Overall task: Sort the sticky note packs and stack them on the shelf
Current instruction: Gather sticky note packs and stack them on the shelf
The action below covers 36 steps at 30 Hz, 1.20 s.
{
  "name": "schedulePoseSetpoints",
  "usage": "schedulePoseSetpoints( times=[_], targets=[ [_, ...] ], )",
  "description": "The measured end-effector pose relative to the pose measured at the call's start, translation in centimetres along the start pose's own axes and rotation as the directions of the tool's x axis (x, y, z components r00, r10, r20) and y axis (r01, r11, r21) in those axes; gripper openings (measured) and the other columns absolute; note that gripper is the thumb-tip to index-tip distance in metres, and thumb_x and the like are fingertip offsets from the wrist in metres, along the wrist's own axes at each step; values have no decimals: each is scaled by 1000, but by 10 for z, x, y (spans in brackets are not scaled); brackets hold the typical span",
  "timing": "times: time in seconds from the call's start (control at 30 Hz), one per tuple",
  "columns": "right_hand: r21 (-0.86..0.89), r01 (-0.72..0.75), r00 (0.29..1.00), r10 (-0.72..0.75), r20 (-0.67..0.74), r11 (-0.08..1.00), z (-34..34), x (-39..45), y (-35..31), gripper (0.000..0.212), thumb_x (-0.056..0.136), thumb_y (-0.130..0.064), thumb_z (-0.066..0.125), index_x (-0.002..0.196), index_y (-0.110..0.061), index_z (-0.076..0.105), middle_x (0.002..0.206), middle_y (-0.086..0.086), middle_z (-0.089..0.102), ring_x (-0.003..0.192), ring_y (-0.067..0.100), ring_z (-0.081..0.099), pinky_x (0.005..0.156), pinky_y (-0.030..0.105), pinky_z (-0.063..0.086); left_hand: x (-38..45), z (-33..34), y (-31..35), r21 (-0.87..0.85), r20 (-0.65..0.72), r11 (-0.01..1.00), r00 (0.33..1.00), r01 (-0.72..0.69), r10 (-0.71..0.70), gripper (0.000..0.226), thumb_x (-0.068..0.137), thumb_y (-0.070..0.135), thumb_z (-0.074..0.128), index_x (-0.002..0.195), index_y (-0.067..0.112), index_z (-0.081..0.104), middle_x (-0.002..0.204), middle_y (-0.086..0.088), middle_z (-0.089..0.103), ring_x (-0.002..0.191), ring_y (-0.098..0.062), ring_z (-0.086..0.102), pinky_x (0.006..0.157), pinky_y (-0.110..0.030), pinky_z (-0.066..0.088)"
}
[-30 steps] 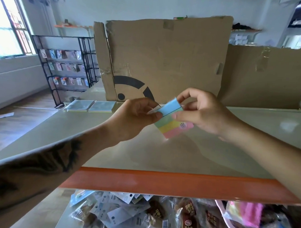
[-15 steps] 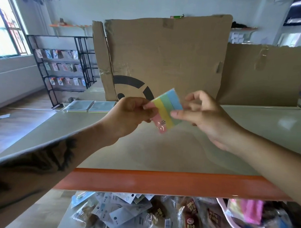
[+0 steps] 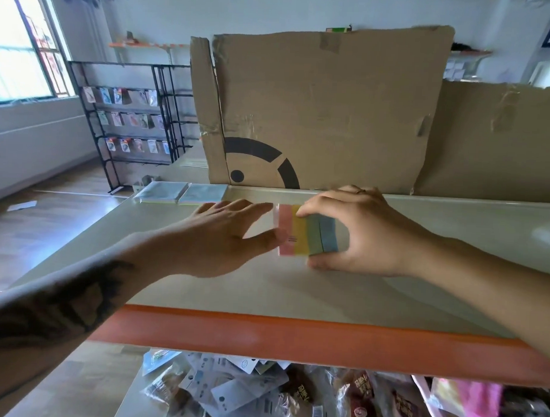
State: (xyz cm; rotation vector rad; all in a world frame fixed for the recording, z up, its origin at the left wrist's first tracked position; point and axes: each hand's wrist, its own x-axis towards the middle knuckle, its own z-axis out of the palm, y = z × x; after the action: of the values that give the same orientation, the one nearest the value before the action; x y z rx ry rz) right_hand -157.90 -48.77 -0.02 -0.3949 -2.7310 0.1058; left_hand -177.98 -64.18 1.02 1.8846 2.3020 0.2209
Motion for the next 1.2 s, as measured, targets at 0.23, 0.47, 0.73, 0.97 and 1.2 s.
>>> schedulePoseSetpoints(
  times=[0.23,0.47,0.73,0.97,1.2],
  targets=[
    [96,-199,964,178,199,975,19,55,-2,50,86,-71,62,131,-54,51,117,-21,52,119,13,39,105,37,34,-28,8,-46,219,63,974,996,50,-65,90,67,96,-8,151,63,-3,169,18,-4,156,-12,-4,127,-49,1],
    [17,-317,920,303,248,948,47,101,5,50,99,-55,53,148,-48,46,166,-7,29,152,28,23,120,41,24,-27,17,-54,129,76,988,993,82,-93,86,72,94,3,151,63,-2,169,19,-3,155,-9,-5,126,-49,2],
    [-1,-370,890,355,285,929,53,123,5,53,102,-42,47,155,-46,39,168,-9,28,154,26,25,122,38,21,-29,16,-55,111,72,992,995,64,-73,83,75,90,7,153,60,3,168,17,0,154,-8,-5,125,-48,1],
    [-12,-374,882,360,306,927,52,126,-1,52,105,-34,41,156,-42,38,168,-8,27,154,28,23,121,38,20,-29,15,-55,128,75,991,996,37,-47,89,71,92,2,154,58,2,168,17,0,154,-8,-4,125,-50,4],
    [15,-420,862,394,317,907,58,127,-2,56,103,-34,40,156,-48,32,170,-10,21,155,29,18,125,44,18,-30,14,-55,150,75,988,996,25,-37,86,76,90,4,155,56,4,169,15,1,155,-12,0,125,-51,6]
  ],
)
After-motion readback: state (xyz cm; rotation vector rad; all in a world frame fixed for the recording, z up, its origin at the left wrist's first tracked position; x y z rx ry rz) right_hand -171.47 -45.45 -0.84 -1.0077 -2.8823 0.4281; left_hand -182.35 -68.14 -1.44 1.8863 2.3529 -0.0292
